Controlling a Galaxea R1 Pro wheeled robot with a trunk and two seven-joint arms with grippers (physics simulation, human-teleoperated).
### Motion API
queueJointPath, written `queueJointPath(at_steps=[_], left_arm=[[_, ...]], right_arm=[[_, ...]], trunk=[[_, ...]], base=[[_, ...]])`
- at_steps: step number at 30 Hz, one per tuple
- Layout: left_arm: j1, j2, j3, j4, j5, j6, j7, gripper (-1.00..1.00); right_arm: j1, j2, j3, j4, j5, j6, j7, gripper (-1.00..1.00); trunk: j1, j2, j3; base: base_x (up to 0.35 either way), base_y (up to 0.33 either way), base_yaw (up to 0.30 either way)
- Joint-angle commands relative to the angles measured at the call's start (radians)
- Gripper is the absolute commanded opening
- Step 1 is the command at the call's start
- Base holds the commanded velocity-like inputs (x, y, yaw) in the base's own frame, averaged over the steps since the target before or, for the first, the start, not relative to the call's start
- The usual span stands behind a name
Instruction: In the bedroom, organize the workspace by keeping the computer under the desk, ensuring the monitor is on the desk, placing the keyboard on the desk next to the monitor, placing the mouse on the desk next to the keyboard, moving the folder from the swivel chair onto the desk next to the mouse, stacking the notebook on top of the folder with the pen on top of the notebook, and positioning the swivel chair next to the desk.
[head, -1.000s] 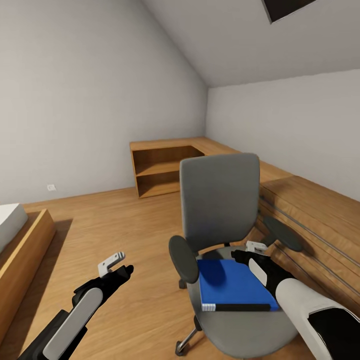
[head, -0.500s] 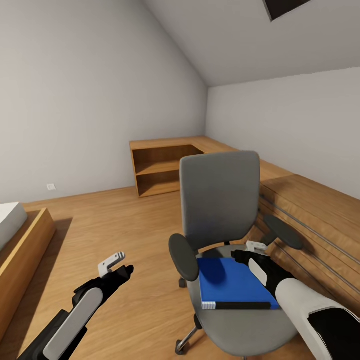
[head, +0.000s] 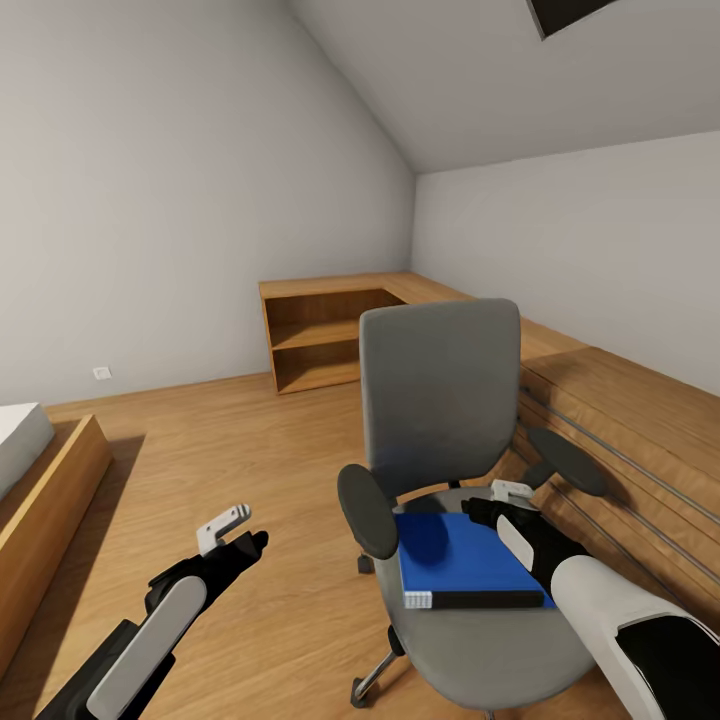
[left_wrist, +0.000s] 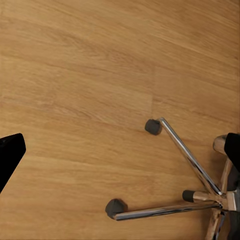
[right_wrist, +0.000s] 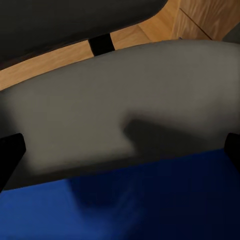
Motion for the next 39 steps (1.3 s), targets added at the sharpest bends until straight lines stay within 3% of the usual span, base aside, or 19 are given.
queueJointPath(at_steps=[1, 17, 39], left_arm=[[-0.001, 0.001, -0.002, -0.001, 0.005, 0.002, 0.007, 1.0], [-0.001, 0.001, -0.002, 0.001, 0.006, 0.001, 0.007, 1.0], [-0.001, 0.001, -0.002, 0.001, 0.006, 0.001, 0.008, 1.0]], right_arm=[[0.001, -0.001, 0.005, 0.008, -0.018, 0.005, -0.006, 1.0], [0.001, 0.018, 0.004, 0.008, -0.018, 0.001, -0.006, 1.0], [0.001, 0.018, 0.003, 0.008, -0.018, 0.0, -0.005, 1.0]], trunk=[[0.0, 0.0, -0.001], [0.0, 0.0, -0.001], [0.0, 0.0, -0.001]], base=[[0.0, 0.0, 0.0], [-0.114, 0.0, 0.0], [-0.134, 0.0, 0.0]])
